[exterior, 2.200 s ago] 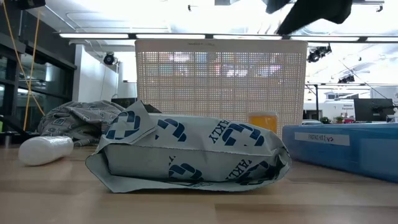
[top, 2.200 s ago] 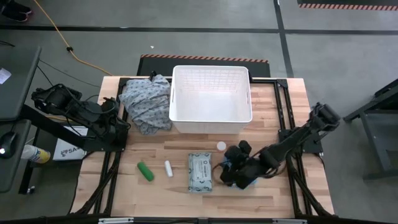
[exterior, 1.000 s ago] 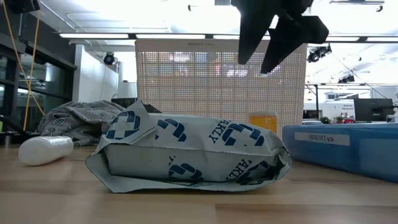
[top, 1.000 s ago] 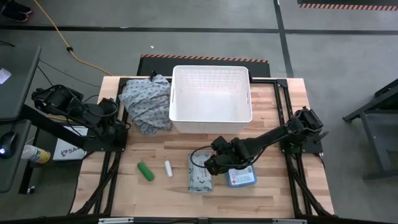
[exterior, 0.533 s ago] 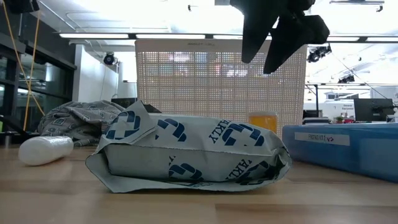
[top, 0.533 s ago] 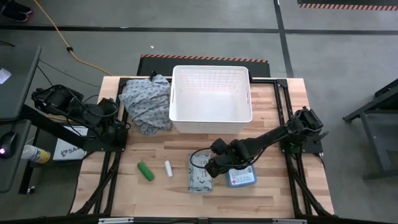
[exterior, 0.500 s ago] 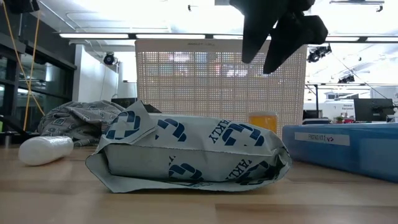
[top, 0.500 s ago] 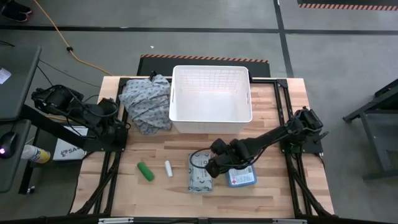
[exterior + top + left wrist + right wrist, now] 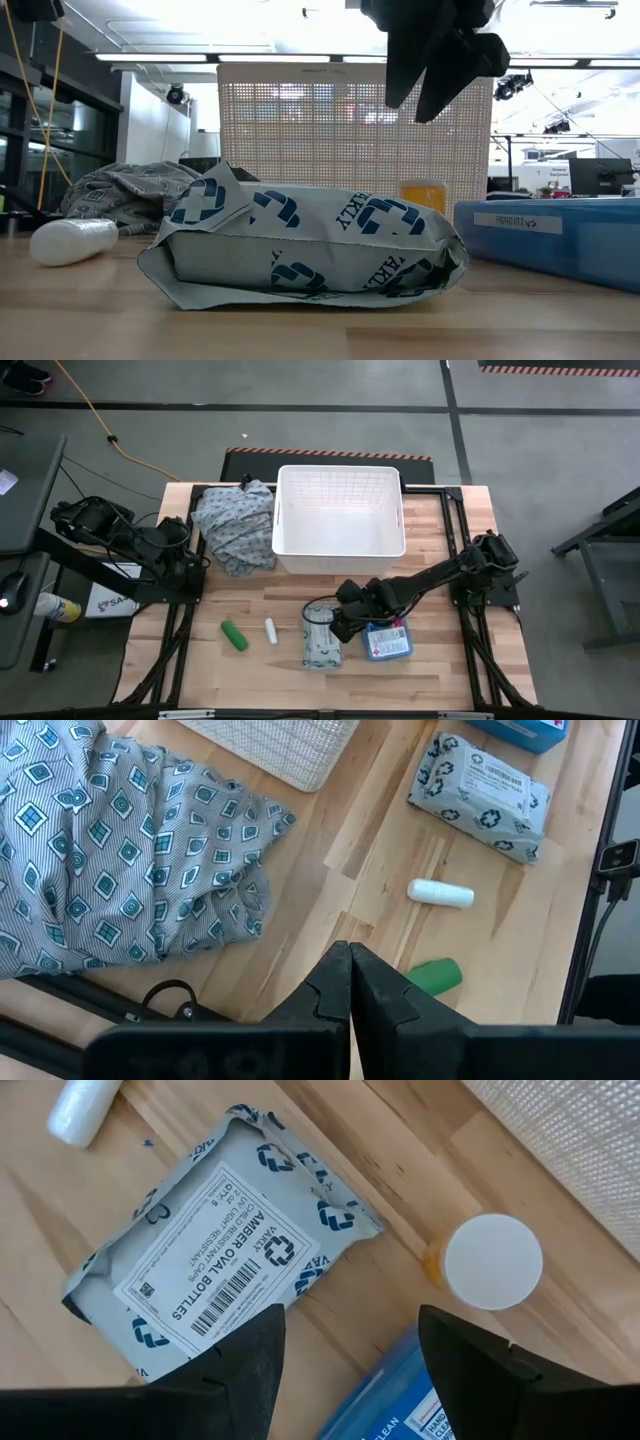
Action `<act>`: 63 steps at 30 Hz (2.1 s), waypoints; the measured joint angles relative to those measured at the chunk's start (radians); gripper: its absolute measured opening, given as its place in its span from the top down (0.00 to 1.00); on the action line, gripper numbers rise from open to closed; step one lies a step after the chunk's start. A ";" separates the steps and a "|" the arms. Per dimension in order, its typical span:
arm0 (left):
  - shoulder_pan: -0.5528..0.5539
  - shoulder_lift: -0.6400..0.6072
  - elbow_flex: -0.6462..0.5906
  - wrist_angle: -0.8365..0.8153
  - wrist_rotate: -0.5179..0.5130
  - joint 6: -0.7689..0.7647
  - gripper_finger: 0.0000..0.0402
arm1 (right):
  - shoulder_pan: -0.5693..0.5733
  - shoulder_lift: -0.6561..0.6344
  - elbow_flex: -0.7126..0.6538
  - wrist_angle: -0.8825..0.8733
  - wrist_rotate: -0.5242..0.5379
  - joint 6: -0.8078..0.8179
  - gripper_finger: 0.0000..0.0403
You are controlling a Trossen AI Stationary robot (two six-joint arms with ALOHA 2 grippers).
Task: Pick & place medical supplies in basket/bin
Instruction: Put the orange pill bottle in the white bin
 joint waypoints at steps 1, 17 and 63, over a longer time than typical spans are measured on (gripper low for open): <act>0.000 0.000 0.000 0.000 0.000 0.000 0.90 | -0.003 0.000 0.000 -0.001 -0.009 0.000 0.45; 0.000 0.000 0.000 0.000 -0.001 0.000 0.90 | -0.078 0.000 0.000 -0.084 -0.074 0.098 0.45; 0.000 0.000 0.000 0.000 -0.002 0.000 0.90 | -0.089 0.000 0.000 -0.071 -0.045 0.027 0.45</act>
